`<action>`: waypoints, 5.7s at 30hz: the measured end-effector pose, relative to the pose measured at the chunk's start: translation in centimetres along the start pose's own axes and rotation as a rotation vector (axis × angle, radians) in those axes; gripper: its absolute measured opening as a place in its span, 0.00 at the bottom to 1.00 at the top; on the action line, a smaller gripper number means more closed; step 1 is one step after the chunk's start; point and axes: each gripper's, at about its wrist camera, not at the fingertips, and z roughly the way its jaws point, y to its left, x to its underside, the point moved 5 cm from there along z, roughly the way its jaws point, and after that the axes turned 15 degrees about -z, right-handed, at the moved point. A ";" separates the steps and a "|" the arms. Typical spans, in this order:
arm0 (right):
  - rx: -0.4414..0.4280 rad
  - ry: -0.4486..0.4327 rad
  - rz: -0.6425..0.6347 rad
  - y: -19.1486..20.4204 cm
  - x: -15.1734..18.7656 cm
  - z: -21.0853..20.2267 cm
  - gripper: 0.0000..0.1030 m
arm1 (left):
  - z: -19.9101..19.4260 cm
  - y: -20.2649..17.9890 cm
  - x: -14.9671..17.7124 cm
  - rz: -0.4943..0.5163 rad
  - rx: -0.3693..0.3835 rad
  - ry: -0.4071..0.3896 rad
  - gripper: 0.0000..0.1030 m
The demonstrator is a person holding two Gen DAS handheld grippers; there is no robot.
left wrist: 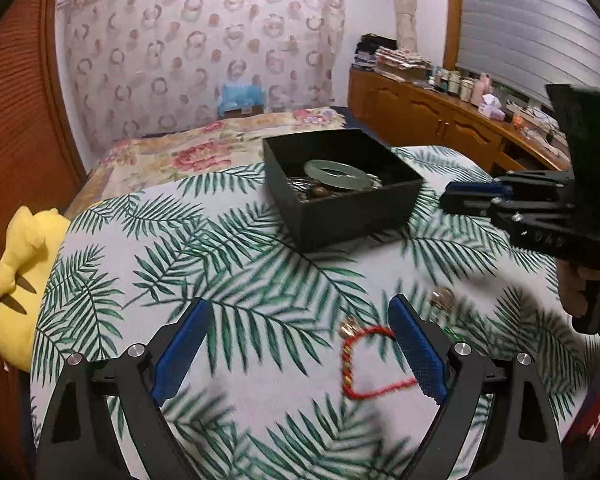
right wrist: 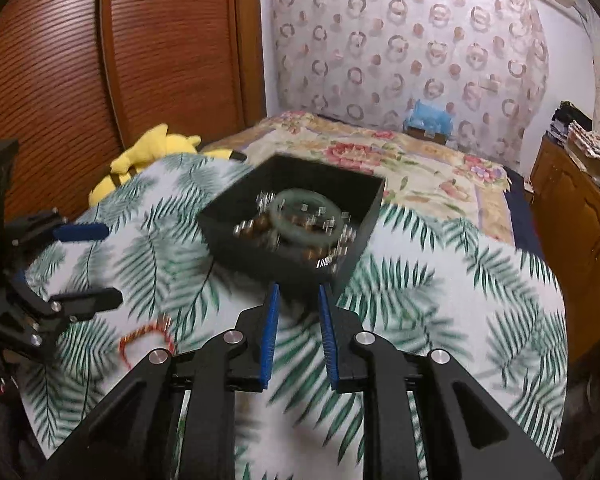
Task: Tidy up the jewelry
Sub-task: 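Grasp red bead bracelet with left tool while right tool grasps green pendant, then carry red bracelet into box with left tool while right tool drops pendant in, then grasp gold flower charm with left tool while right tool grasps gold ring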
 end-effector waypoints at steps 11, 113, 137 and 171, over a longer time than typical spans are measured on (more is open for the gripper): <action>-0.059 0.046 0.000 5.1 4.1 -1.1 0.22 | -2.1 -1.0 3.4 0.023 0.018 0.014 0.85; 0.016 -0.097 0.057 -3.2 -8.5 2.0 0.13 | 0.1 -2.3 -7.9 0.033 0.064 -0.122 0.06; 0.040 -0.040 0.109 -4.7 -1.1 1.0 0.13 | 6.0 -3.1 -11.9 0.004 0.012 -0.106 0.06; -0.045 0.033 0.003 2.7 3.2 -0.2 0.33 | 2.0 -2.0 -3.9 0.047 0.025 -0.039 0.78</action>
